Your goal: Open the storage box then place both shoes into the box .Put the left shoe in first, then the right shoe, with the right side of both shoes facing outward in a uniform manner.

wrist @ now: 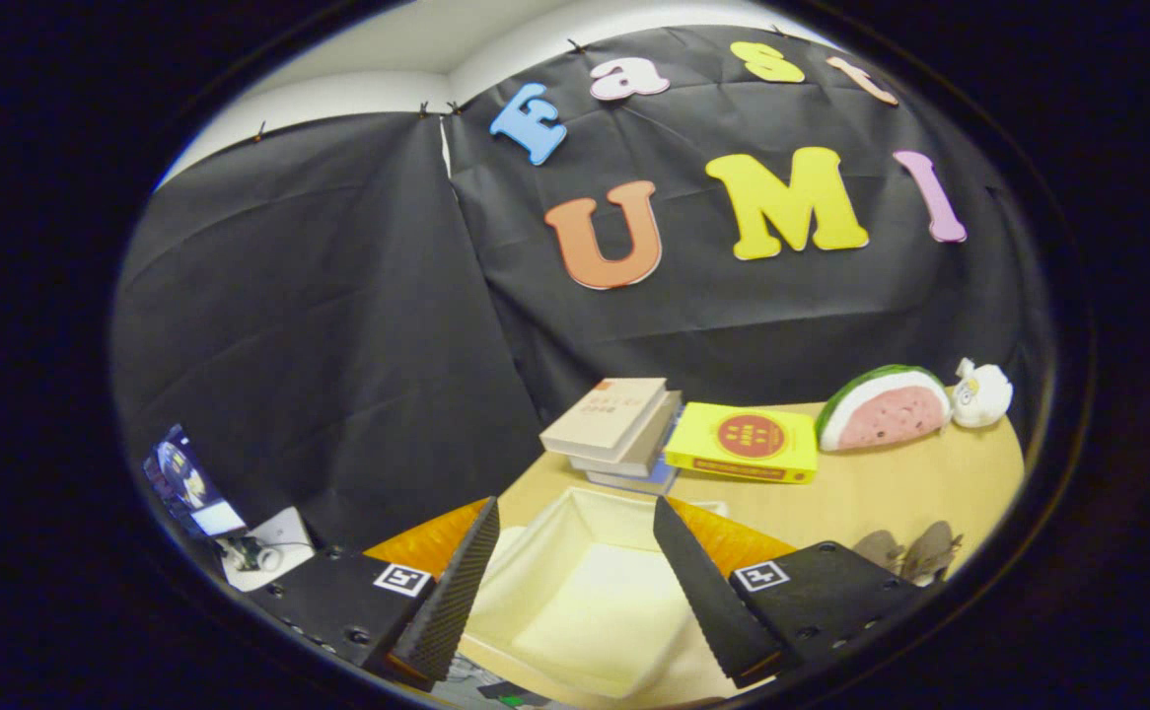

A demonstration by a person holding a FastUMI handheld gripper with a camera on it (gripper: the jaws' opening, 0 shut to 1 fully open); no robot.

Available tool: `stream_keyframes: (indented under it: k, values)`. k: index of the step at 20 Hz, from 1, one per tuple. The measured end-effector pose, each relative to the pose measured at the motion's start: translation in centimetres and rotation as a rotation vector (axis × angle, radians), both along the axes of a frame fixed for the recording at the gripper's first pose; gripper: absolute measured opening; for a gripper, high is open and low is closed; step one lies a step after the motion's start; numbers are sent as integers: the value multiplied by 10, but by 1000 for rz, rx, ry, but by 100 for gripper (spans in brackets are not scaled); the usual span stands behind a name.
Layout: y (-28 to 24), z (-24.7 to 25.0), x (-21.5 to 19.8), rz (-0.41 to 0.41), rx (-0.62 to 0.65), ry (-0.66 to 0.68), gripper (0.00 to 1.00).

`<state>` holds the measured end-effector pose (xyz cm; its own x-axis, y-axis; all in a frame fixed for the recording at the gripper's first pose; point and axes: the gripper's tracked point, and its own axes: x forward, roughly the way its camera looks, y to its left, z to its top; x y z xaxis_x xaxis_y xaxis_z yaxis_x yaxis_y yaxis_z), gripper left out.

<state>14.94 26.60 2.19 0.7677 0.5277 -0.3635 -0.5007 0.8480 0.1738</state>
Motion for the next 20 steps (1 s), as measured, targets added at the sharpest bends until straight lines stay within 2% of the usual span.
stream_keyframes:
  k: [6,11,15,18,20]
  values:
    - [-110,-52,26,-172,-141,61,95]
    - [-186,-105,36,-268,-257,176,95]
    - [-237,-148,41,-328,-309,295,95]
    - [-261,-172,39,-326,-357,365,95]
    - [-272,-186,39,-326,-379,400,91]
